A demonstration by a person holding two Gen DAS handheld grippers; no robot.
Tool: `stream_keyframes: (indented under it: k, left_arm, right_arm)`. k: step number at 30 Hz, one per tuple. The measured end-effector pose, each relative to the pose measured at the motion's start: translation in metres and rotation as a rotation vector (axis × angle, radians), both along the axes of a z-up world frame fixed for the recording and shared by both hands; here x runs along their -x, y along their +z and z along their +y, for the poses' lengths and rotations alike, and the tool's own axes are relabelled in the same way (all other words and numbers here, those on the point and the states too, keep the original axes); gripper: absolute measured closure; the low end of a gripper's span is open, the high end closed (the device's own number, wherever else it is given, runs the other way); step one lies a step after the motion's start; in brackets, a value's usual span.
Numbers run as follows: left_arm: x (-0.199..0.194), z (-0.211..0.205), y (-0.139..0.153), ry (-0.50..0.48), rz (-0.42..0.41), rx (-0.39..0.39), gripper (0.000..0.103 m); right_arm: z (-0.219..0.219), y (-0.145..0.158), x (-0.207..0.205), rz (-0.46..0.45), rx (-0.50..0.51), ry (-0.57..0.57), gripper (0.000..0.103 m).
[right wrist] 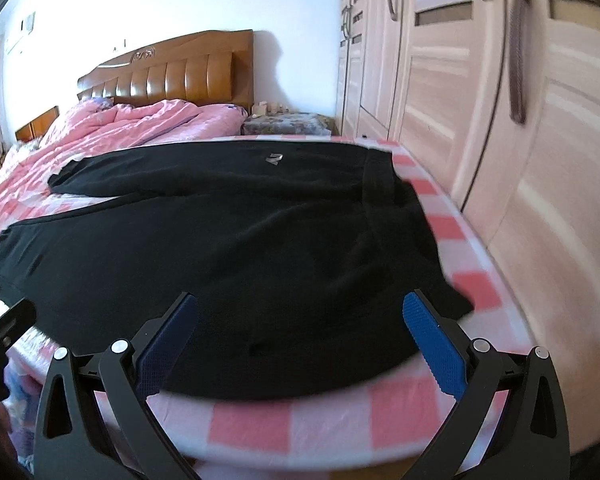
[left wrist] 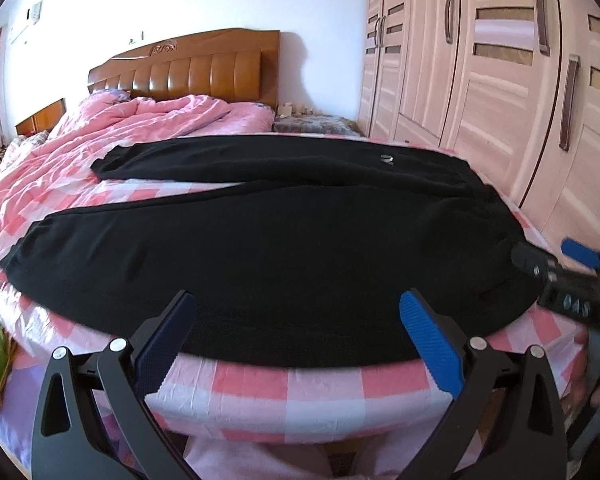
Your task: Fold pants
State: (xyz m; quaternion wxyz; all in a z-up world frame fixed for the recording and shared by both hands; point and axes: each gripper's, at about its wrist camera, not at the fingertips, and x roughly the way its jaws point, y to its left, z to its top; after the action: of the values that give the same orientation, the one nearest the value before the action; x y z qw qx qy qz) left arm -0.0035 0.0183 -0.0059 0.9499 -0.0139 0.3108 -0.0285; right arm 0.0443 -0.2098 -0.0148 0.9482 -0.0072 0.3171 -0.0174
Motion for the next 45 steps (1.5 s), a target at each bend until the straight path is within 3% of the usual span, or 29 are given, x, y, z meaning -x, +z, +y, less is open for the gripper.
stream_keyframes:
  k: [5, 9, 13, 16, 21, 24, 27, 31, 34, 36, 38, 40, 42, 45]
  left_arm:
    - [-0.050, 0.006, 0.013, -0.042, 0.068, -0.018, 0.002]
    - [-0.119, 0.002, 0.029, -0.143, 0.130, -0.138, 0.001]
    - [-0.198, 0.011, 0.041, -0.120, 0.176, -0.112, 0.001]
    - [-0.250, 0.015, 0.038, -0.110, 0.214, -0.084, 0.001]
    - [-0.347, 0.017, 0.014, -0.095, 0.384, -0.025, 0.002]
    - [-0.391, 0.028, -0.001, -0.044, 0.454, 0.035, 0.002]
    - [-0.422, 0.029, -0.007, -0.047, 0.464, 0.058, 0.002]
    - [-0.454, 0.012, -0.010, -0.155, 0.405, -0.020, 0.002]
    - [-0.467, -0.005, -0.011, -0.393, 0.330, -0.101, 0.002]
    - [-0.471, -0.011, -0.011, -0.520, 0.289, -0.131, 0.002]
    - [-0.473, -0.019, -0.013, -0.654, 0.264, -0.195, 0.002]
    - [-0.483, -0.024, -0.016, -0.753, 0.268, -0.243, 0.002]
    - [-0.488, -0.028, -0.018, -0.816, 0.276, -0.268, 0.003]
    - [-0.495, -0.035, -0.017, -0.907, 0.293, -0.276, 0.003]
  right_arm:
    - [-0.019, 0.021, -0.065, 0.045, -0.040, 0.068, 0.004]
    - [-0.030, 0.042, -0.136, 0.040, -0.050, 0.125, 0.004]
    - [-0.035, 0.050, -0.205, 0.059, -0.118, 0.246, 0.004]
    - [-0.036, 0.035, -0.273, 0.170, -0.122, 0.330, 0.004]
    - [-0.035, 0.001, -0.358, 0.260, -0.023, 0.431, 0.004]
    - [-0.035, -0.018, -0.390, 0.315, 0.017, 0.460, 0.004]
    - [-0.036, -0.029, -0.410, 0.350, 0.025, 0.505, 0.004]
    - [-0.043, -0.037, -0.431, 0.380, 0.037, 0.535, 0.004]
    - [-0.045, -0.044, -0.442, 0.429, 0.026, 0.578, 0.004]
    - [-0.044, -0.048, -0.444, 0.443, 0.014, 0.613, 0.010]
    - [-0.045, -0.045, -0.441, 0.429, -0.002, 0.649, 0.025]
    - [-0.047, -0.040, -0.436, 0.423, -0.048, 0.685, 0.053]
    - [-0.047, -0.036, -0.430, 0.403, -0.029, 0.693, 0.064]
    - [-0.047, -0.021, -0.415, 0.326, 0.042, 0.669, 0.093]
